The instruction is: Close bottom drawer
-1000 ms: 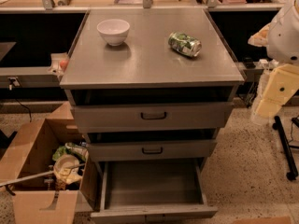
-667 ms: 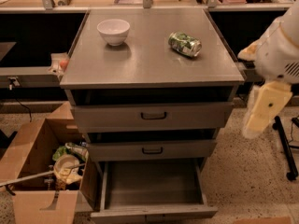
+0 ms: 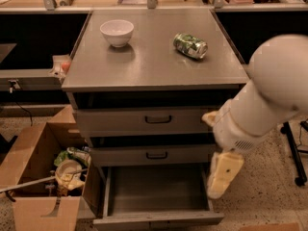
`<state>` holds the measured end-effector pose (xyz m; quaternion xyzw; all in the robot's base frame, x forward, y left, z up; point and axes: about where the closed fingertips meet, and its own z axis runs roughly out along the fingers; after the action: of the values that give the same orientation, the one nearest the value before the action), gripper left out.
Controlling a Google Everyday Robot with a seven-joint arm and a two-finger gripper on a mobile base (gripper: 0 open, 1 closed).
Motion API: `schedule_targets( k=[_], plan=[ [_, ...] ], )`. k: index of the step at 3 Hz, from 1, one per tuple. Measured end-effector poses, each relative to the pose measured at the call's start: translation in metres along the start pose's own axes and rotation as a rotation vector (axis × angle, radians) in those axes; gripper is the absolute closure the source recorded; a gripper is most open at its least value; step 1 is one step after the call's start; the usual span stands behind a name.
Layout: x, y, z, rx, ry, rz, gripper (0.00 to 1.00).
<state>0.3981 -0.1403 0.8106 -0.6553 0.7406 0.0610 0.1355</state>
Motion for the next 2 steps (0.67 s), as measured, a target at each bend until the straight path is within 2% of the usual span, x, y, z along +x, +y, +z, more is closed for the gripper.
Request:
schedule_targets(
  k=[1,2],
  plan=[
    [0.017,0.04,0.092,-0.159,-0.037,0.045,0.0],
    [0.025,0.053,0.112,-0.204,-0.034,0.055,0.0]
  ],
)
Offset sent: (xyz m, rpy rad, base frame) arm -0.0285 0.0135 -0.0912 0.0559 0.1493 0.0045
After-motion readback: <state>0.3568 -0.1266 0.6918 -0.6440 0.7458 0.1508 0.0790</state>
